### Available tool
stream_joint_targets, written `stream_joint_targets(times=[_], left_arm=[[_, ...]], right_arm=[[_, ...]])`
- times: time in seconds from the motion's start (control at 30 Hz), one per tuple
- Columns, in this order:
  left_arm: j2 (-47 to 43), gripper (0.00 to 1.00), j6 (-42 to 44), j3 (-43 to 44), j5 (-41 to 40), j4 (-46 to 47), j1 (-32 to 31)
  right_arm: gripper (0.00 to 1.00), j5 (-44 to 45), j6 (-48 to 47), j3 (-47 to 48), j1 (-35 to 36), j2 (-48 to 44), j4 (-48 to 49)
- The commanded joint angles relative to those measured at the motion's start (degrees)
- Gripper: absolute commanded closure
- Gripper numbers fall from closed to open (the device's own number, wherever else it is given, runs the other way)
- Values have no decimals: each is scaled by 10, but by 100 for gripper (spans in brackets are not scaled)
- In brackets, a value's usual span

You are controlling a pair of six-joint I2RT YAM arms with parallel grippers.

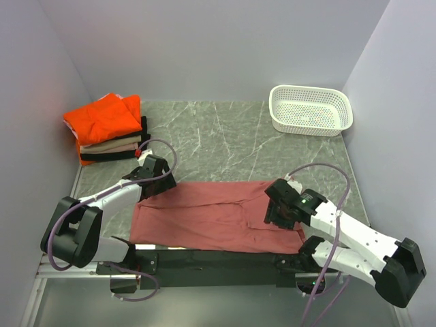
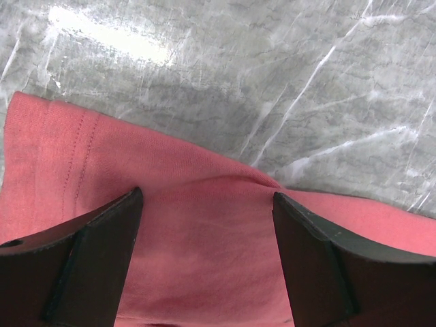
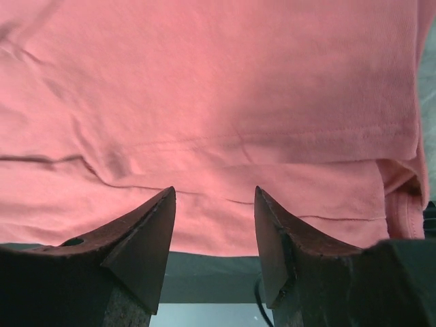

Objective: Fold and stack the t-shirts
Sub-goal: Fold the tshirt

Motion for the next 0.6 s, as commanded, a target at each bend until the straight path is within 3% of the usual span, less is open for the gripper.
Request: stream_joint_targets(times=[0.0,0.57], left_arm=[[7,17,7,5,-6,8,-1],[-30,18,-22,-35,24,29,-12]], right_arm=[[43,40,3,38,0,18,9],[42,36,-107,62,-119,220,190]])
